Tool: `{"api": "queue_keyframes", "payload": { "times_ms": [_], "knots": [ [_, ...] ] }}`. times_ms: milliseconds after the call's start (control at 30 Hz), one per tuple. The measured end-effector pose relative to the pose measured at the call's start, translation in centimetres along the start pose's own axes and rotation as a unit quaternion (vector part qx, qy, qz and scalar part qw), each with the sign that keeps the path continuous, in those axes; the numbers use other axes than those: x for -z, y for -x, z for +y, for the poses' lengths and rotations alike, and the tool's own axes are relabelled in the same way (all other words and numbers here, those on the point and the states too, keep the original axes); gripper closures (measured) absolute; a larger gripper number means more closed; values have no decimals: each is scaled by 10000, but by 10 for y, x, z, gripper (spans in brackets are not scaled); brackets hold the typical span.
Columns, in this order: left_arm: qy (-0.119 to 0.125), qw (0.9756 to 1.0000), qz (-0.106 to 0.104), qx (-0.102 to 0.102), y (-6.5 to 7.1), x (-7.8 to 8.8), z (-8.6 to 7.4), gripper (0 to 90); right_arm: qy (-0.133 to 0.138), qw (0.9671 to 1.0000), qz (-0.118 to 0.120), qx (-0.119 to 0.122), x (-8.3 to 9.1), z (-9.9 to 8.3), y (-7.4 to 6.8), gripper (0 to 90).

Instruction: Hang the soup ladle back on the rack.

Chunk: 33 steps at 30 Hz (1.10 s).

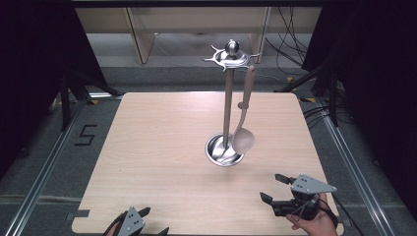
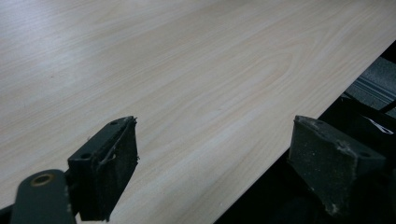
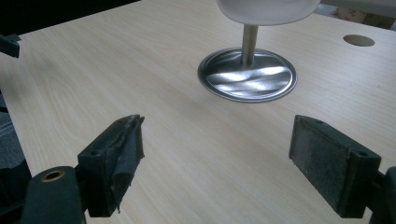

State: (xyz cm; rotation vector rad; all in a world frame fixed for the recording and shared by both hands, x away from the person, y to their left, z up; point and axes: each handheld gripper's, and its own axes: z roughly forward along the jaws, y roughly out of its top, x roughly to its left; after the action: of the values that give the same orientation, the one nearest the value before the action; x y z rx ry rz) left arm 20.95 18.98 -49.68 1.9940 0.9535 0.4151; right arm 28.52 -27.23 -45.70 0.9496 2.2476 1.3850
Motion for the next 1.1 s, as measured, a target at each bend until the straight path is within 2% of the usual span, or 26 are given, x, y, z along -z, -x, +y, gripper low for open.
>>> {"api": "queue_keyframes", "payload": {
  "times_ms": [67,133,233,267,300,333,367,433,467,500,600,633,667,700,733,800,833,867,900,933,967,1067,1100],
  "knots": [
    [-2,9999,-16,-112,-1,0,1,150,44,10000,-49,49,1,-2,0,179],
    [33,10000,-15,33,1,-1,0,150,1,10000,-1,-26,1,-4,-2,180],
    [24,10000,-21,20,1,-2,0,150,-3,10000,-25,-55,1,-6,-4,179],
    [-122,9999,22,-104,-1,-1,0,150,-54,9999,-21,155,1,-7,-2,177],
    [-122,9999,22,-104,-1,-1,0,150,-54,9999,-21,155,1,-7,-2,177],
    [-125,9998,32,-130,-2,-1,0,150,-137,9998,-61,-107,2,-8,-7,177],
    [-123,9999,22,-106,-1,-1,0,150,-106,9999,-103,32,2,-9,-6,177],
    [-125,9999,21,-107,-2,-1,0,150,-146,9999,-16,84,1,-11,-7,177],
    [-128,9998,21,-118,-2,0,0,150,-157,9998,-73,130,1,-12,-7,177],
    [-128,9998,28,-139,-2,-1,0,150,-195,9998,-58,2,1,-13,-10,177],
    [-36,10000,-23,-17,0,-2,-1,150,-217,9997,5,87,0,-14,-9,179],
    [-37,10000,-21,-9,0,-2,-1,150,-285,9995,-38,-93,2,-14,-12,179],
    [-30,10000,-22,-5,0,-2,-1,150,-292,9996,-38,0,2,-15,-11,179],
    [-30,10000,-22,-5,0,-2,-1,150,-292,9996,-38,0,2,-15,-11,179],
    [-42,10000,-18,-16,0,-2,-1,150,-264,9996,-68,101,1,-16,-10,178],
    [-26,10000,-15,-11,0,-2,-1,150,-267,9996,-75,99,2,-16,-10,178],
    [-25,10000,-16,-11,1,-2,-1,150,-285,9995,-12,136,1,-17,-9,178],
    [-33,10000,-20,-10,1,-2,-1,150,-323,9995,39,53,2,-17,-10,179],
    [-33,10000,-20,-10,1,-2,-1,150,-296,9996,-39,-4,3,-18,-12,181],
    [-119,9999,20,-107,-1,-1,-1,151,-298,9995,-51,-41,3,-19,-13,181],
    [-119,9999,20,-107,-1,-1,-1,150,-284,9995,-77,91,3,-19,-11,181],
    [-135,9998,23,-133,-1,-1,0,150,-325,9994,-49,60,3,-20,-12,181],
    [-39,10000,-27,-15,1,-2,-1,150,-317,9994,-32,109,3,-21,-12,181]
  ]
}}
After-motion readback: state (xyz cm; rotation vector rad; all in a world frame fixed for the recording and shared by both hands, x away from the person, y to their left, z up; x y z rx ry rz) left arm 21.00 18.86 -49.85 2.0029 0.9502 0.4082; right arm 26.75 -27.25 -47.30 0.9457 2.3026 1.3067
